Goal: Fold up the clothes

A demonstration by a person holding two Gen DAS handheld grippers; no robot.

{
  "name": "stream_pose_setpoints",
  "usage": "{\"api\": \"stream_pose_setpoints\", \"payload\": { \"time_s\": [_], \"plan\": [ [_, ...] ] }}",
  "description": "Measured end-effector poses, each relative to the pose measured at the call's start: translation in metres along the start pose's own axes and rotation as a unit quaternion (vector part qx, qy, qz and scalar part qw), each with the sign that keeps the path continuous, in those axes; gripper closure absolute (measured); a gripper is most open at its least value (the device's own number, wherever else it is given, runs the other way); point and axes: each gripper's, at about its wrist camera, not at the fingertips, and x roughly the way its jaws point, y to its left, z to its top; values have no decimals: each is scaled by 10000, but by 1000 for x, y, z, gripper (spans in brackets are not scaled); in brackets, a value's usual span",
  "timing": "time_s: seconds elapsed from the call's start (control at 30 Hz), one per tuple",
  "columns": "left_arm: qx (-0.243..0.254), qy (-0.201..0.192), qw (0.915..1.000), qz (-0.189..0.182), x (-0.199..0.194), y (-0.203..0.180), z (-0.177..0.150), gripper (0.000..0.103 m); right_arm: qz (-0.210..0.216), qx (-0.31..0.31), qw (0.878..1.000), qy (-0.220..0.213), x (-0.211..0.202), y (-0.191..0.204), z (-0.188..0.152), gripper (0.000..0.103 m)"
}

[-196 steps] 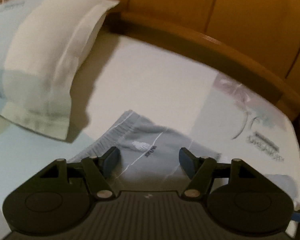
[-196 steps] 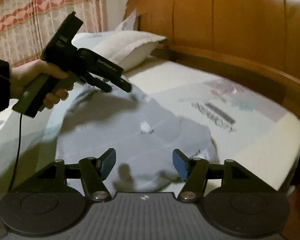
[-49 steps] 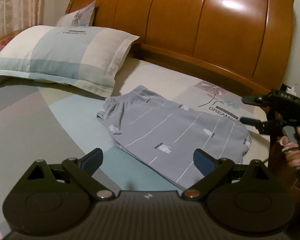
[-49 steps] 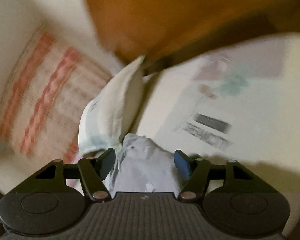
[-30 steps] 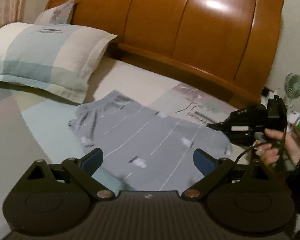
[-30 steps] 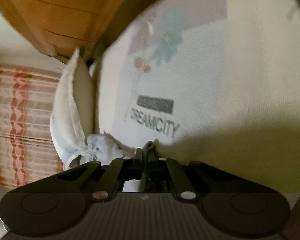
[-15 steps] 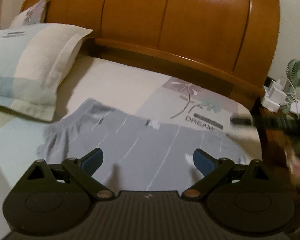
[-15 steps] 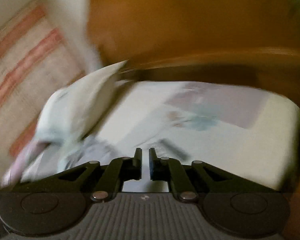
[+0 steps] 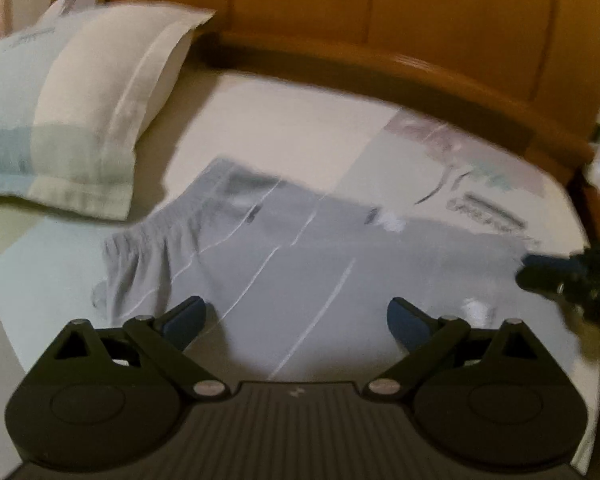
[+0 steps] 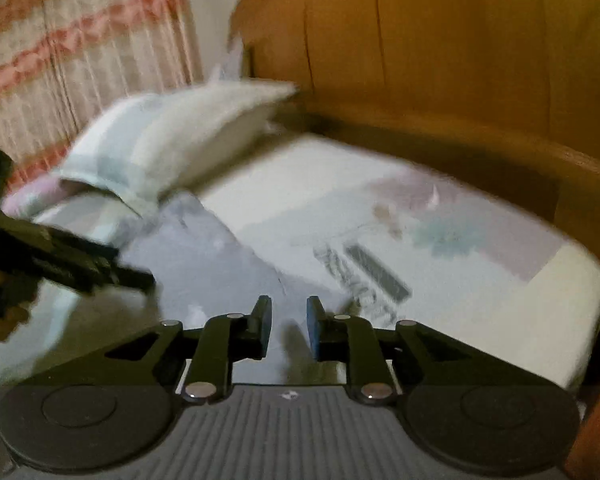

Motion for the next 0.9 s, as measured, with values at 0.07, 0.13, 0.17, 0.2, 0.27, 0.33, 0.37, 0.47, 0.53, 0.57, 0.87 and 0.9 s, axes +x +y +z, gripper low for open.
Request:
{"api": "stream_pose_setpoints", "payload": {
  "time_s": [0.07,0.13,0.17,0.2,0.27,0.33,0.37,0.47,0.53,0.57,0.87,0.9],
  "plan": [
    [-380,80,9992,-99,1,10,1,1,26,95,9999,-59,-6,-3,-3,84],
    [-329,22,9994,58,-10,11,1,2,1,126,9998,-124,-25,1,0,78],
    [-229,-41,9997,95,-17,8,-2,2,83,15,9998,-205,-32,8,0,73],
    [-128,-104,9998,132,-24,5,-6,2,188,-126,9993,-297,-40,17,0,58],
    [76,-229,9995,207,-39,-1,-13,2,283,-443,9982,-298,-45,31,-11,41],
    [352,-334,9983,322,-54,-12,-25,2,273,-719,9970,-81,-39,43,-25,41],
    [488,-389,9973,385,-62,-18,-31,2,184,-896,9958,-96,-40,47,-32,41],
    [730,-602,9930,701,-92,-28,-58,2,-14,-1136,9935,-42,-50,57,-38,42],
    [680,-754,9921,743,-111,-30,-74,1,14,-1087,9939,-208,-62,64,-33,41],
    [601,-834,9921,724,-120,-30,-82,1,97,-1090,9937,-255,-65,68,-32,40],
    [-122,-855,9932,779,-171,-17,-129,1,88,-901,9954,310,-53,88,-34,33],
    [-144,-843,9929,826,-174,-15,-133,1,151,-920,9954,243,-56,92,-28,33]
  ]
}}
